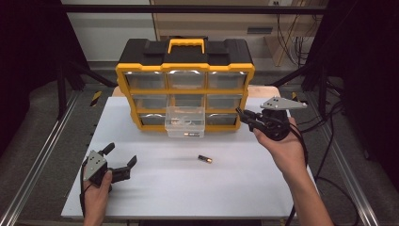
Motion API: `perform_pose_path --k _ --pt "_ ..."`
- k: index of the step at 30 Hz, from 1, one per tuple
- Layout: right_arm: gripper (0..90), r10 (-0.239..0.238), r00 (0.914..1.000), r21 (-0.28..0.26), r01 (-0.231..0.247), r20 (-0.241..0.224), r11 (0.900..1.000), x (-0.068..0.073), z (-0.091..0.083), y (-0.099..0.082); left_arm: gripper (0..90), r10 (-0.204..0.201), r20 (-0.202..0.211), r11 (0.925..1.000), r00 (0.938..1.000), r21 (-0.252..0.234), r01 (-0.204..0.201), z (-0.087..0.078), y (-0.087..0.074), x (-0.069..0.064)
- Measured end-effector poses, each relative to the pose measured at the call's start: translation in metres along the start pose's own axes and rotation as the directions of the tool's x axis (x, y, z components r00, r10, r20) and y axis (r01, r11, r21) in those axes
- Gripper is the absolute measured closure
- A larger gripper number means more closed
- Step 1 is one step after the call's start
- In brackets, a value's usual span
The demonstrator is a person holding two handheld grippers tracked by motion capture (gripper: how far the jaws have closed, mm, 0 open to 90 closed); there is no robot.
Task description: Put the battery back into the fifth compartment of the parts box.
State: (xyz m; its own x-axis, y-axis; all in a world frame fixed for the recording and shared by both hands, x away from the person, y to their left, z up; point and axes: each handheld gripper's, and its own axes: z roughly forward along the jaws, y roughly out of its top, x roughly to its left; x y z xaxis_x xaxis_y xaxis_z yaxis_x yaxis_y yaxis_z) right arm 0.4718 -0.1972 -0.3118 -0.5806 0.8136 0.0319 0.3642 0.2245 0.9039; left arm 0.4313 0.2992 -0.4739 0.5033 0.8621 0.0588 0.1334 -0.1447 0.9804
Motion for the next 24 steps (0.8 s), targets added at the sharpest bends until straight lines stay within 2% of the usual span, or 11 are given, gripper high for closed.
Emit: perform_pose_path --k 3,7,8,9,14,17,18,24 --pt "76.8 0.014 0.9998 -0.010 -0.014 -0.012 0.9999 0.001 0.001 0.004 1.4 0.009 0.002 1.0000 1.0000 -0.003 -0.009 0.000 0.001 -0.001" --pt "76.8 0.016 0.9996 -0.024 -0.017 -0.022 0.9996 0.003 0.008 0.017 1.3 0.013 -0.002 0.9999 0.9999 -0.001 -0.013 0.001 0.000 0.000" --pt "76.8 0.008 0.9996 -0.034 -0.009 -0.027 0.9994 0.006 0.011 0.025 1.3 0.001 -0.003 1.0000 1.0000 -0.003 -0.001 0.002 0.000 0.001" --pt "76.8 0.008 0.9996 -0.034 -0.009 -0.027 0.9994 0.006 0.011 0.025 1.3 0.001 -0.003 1.0000 1.0000 -0.003 -0.001 0.002 0.000 0.001" --pt "76.8 -0.039 0.9984 -0.032 0.038 -0.041 0.9988 0.019 0.020 0.045 1.3 0.013 0.000 0.9999 0.9999 0.002 -0.013 -0.003 0.000 0.000" --pt "76.8 -0.052 0.9975 -0.031 0.051 -0.048 0.9982 0.024 0.025 0.050 1.2 0.003 -0.004 1.0000 1.0000 -0.004 -0.004 -0.007 0.000 0.000" --pt "76.8 -0.059 0.9968 -0.026 0.058 -0.055 0.9980 0.030 0.030 0.053 1.2 -0.012 -0.003 0.9998 0.9999 -0.014 0.012 -0.009 0.000 0.001" --pt "76.8 -0.095 0.9933 -0.021 0.094 -0.065 0.9954 0.043 0.042 0.062 1.2 -0.012 0.003 0.9998 0.9999 -0.016 0.012 -0.006 0.001 0.000"
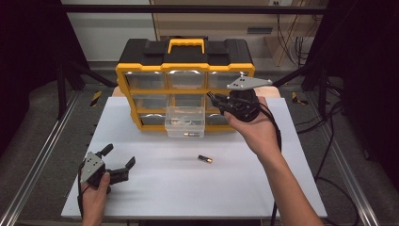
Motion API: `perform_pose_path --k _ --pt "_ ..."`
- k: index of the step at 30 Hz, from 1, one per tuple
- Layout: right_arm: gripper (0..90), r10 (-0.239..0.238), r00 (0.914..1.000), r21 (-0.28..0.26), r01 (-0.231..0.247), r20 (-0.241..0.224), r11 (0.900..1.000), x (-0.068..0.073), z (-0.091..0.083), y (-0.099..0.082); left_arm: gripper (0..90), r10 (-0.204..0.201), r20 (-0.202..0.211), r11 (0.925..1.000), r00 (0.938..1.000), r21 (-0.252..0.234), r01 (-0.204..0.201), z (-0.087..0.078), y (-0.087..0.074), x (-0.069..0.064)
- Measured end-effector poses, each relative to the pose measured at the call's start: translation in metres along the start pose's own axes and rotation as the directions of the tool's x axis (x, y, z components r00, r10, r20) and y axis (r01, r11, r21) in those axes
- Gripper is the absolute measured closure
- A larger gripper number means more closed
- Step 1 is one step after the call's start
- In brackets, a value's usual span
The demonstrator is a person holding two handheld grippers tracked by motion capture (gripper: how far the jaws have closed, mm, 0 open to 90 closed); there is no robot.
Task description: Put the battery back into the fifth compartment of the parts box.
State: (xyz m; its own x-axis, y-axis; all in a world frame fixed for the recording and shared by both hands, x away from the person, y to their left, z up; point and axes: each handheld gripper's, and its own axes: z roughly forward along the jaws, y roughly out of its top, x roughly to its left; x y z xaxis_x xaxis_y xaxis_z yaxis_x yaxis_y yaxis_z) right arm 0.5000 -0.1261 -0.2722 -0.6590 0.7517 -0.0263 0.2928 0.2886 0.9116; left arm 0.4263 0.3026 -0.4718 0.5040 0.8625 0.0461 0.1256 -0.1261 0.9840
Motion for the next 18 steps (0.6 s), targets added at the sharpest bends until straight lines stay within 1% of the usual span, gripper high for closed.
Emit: perform_pose_path --k 7,8,11,12,18 --pt "76.8 -0.002 1.0000 0.010 0.002 0.004 0.9999 0.002 0.010 0.006 1.3 -0.007 0.004 0.9999 1.0000 -0.008 0.007 0.004 0.001 0.000" --pt "76.8 -0.008 1.0000 0.016 0.008 0.001 0.9998 0.004 0.012 0.008 1.3 -0.002 0.009 1.0000 1.0000 0.001 0.002 0.005 0.000 0.000" --pt "76.8 -0.019 0.9998 0.018 0.019 -0.004 0.9997 0.006 0.016 0.010 1.3 -0.001 0.010 1.0000 0.9999 0.001 0.001 0.006 0.000 -0.001" --pt "76.8 -0.026 0.9996 0.020 0.027 -0.011 0.9995 0.008 0.019 0.011 1.3 0.000 0.011 1.0000 0.9999 -0.001 0.000 0.005 0.001 -0.002" --pt "76.8 -0.046 0.9989 0.035 0.047 -0.010 0.9983 0.016 0.027 0.011 1.3 0.020 0.020 0.9998 0.9996 0.004 -0.020 0.006 0.002 -0.007"
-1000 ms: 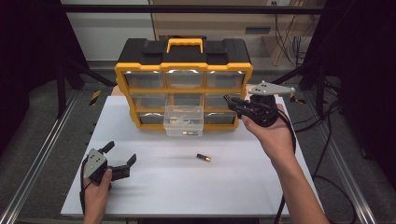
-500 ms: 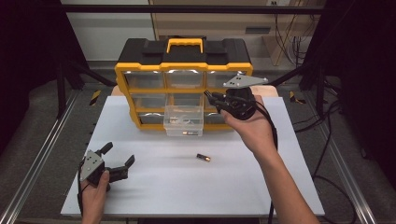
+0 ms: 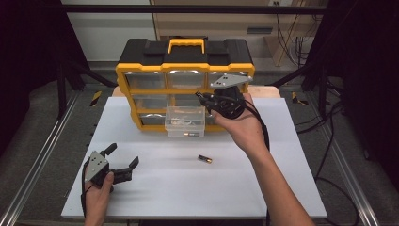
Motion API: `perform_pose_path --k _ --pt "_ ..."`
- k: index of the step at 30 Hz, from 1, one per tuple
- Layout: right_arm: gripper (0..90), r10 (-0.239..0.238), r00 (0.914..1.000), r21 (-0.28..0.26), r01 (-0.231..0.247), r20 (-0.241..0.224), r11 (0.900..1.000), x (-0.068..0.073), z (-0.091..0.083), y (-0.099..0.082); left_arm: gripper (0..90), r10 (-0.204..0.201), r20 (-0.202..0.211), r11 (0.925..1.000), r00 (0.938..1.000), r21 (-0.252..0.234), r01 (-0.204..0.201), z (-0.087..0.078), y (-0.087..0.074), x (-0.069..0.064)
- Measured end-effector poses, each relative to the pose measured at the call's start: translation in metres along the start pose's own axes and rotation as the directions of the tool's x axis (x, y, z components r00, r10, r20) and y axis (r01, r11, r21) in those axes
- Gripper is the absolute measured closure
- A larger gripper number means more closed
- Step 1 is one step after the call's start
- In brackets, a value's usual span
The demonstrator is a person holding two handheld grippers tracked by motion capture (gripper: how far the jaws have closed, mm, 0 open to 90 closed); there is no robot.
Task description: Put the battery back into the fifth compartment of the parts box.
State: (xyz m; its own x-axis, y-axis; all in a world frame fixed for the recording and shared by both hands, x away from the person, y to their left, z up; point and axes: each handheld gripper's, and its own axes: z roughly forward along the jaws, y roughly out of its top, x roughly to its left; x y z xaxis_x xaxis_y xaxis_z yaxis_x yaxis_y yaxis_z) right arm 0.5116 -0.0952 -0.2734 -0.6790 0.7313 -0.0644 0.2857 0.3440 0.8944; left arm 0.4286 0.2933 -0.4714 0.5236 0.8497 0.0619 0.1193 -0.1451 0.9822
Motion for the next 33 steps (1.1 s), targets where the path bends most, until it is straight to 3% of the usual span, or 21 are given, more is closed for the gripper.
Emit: perform_pose_path --k 8,23,33 --pt "76.8 -0.004 1.0000 0.011 0.004 0.006 0.9999 0.004 0.008 0.001 1.3 0.002 0.004 1.0000 1.0000 0.004 -0.002 0.001 0.000 0.000" --pt "76.7 -0.039 0.9989 0.037 0.040 -0.028 0.9985 0.021 0.021 0.005 1.3 0.003 0.000 1.0000 1.0000 0.007 -0.003 0.003 -0.001 0.001" --pt "75.3 -0.049 0.9980 0.088 0.053 -0.038 0.9947 0.023 0.034 -0.001 1.4 0.007 0.009 0.9999 0.9999 0.012 -0.007 0.006 -0.001 0.001"
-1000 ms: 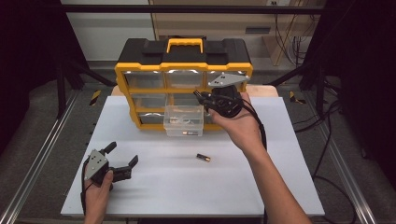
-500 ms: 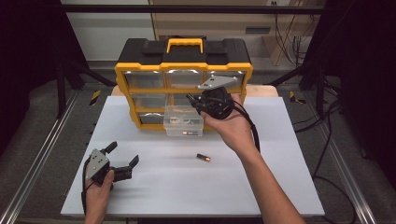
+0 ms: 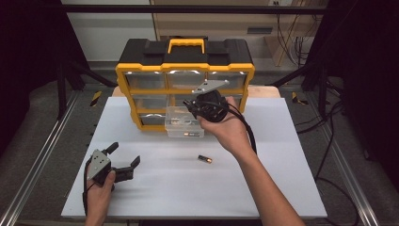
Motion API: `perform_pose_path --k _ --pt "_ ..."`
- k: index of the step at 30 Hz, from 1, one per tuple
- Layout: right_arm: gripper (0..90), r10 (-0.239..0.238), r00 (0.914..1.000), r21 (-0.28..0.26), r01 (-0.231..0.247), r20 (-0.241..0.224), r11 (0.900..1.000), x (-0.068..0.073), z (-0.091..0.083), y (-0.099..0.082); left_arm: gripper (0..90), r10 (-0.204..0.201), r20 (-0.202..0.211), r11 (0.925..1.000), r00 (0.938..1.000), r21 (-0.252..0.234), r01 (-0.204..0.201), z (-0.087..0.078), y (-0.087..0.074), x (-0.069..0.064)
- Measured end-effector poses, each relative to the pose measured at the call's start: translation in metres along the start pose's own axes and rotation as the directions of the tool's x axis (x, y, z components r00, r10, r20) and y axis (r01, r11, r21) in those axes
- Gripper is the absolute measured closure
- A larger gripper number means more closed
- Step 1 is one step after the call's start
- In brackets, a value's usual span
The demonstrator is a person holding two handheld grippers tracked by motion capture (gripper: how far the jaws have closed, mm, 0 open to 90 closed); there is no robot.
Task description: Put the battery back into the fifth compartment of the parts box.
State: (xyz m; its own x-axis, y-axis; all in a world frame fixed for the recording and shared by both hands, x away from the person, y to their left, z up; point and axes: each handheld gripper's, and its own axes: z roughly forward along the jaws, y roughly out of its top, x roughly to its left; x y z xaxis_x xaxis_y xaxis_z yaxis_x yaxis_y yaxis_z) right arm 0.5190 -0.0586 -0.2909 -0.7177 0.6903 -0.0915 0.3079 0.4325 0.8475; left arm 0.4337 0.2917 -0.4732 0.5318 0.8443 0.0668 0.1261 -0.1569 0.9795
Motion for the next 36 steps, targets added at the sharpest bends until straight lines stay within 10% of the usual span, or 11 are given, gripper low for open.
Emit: perform_pose_path --k 5,13,36 --pt "42.5 0.031 0.9995 -0.029 -0.031 0.000 0.9991 0.000 -0.007 0.000 1.3 -0.006 0.001 1.0000 1.0000 -0.008 0.006 -0.001 0.001 0.001" --pt "16.1 0.038 0.9992 -0.047 -0.037 0.015 0.9982 0.000 -0.036 -0.014 1.3 -0.010 0.002 0.9999 0.9999 -0.013 0.010 -0.001 0.001 0.002" --pt "13.5 0.087 0.9946 0.118 -0.093 0.056 0.9886 -0.009 -0.035 -0.113 1.4 -0.027 -0.008 0.9995 0.9996 -0.015 0.027 0.001 0.000 0.006"
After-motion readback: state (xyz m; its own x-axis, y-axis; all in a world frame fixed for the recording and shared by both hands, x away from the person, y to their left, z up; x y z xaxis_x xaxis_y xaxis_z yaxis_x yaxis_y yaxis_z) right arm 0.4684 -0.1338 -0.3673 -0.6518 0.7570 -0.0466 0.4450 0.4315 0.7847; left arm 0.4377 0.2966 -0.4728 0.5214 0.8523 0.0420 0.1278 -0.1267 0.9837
